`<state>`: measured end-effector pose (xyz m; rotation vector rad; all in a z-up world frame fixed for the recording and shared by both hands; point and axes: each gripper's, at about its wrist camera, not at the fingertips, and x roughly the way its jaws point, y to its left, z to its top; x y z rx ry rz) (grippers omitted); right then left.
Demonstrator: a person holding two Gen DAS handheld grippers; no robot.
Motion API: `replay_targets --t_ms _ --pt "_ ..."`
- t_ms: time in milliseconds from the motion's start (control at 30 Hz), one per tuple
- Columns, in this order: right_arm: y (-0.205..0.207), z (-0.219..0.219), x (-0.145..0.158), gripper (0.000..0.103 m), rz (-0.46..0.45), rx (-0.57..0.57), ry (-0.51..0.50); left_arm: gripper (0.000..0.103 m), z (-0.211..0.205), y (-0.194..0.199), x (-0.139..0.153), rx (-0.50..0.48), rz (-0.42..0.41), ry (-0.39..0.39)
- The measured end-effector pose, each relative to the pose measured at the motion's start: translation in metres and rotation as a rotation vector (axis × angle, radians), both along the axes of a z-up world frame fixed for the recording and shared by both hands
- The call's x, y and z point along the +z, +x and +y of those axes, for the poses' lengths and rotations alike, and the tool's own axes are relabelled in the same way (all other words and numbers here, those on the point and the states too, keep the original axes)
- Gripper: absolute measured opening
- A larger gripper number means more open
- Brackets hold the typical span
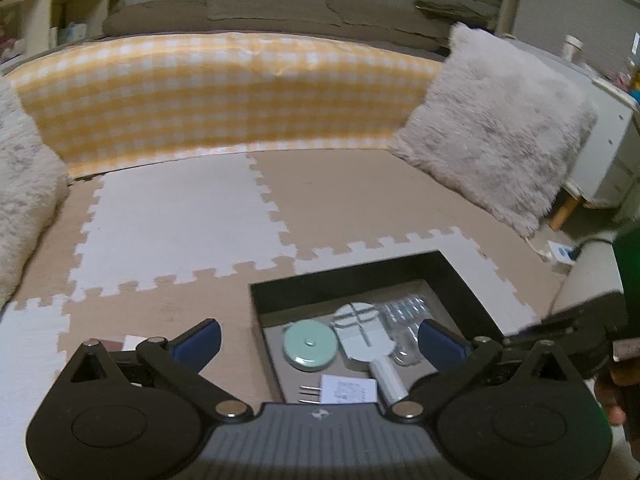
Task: Organize rigid objects
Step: 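Move the left gripper to the brown-and-white tube and grasp it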
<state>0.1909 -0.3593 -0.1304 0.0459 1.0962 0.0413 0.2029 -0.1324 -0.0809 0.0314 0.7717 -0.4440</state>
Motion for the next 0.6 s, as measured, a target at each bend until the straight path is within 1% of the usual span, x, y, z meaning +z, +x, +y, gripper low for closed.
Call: replay_targets --t_ms 100,167,200,267,300,367,467,500,600 --pt "0.001 0.002 -0.001 0.006 0.011 0.014 -0.015 0.103 0.011 0.005 0.002 0.045 -0.015 -0.007" --pt "0.002 0.003 -0.001 0.008 0.011 0.017 -0.033 0.103 0.021 0.009 0.003 0.096 -0.03 -0.003" --pt "0.002 0.003 -0.002 0.012 0.013 0.022 -0.047 0.103 0.026 0.011 0.004 0.12 -0.037 0.0" --pt "0.002 0.004 -0.003 0.018 0.017 0.027 -0.068 0.103 0.038 0.016 0.005 0.163 -0.044 -0.001" --pt "0.002 0.003 -0.004 0.017 0.017 0.029 -0.065 0.103 0.045 0.019 0.004 0.181 -0.043 -0.006" --pt "0.003 0.003 -0.003 0.013 0.015 0.033 -0.054 0.103 0.057 0.023 0.001 0.222 -0.04 -0.012" --pt "0.003 0.004 -0.002 0.008 0.013 0.042 -0.048 0.103 0.072 0.029 -0.009 0.269 -0.023 0.0" --pt "0.003 0.004 -0.002 0.006 0.013 0.045 -0.044 0.103 0.076 0.031 -0.014 0.273 -0.011 0.003" --pt "0.003 0.005 -0.002 0.006 0.015 0.047 -0.046 0.103 0.086 0.033 -0.031 0.265 0.008 -0.001"
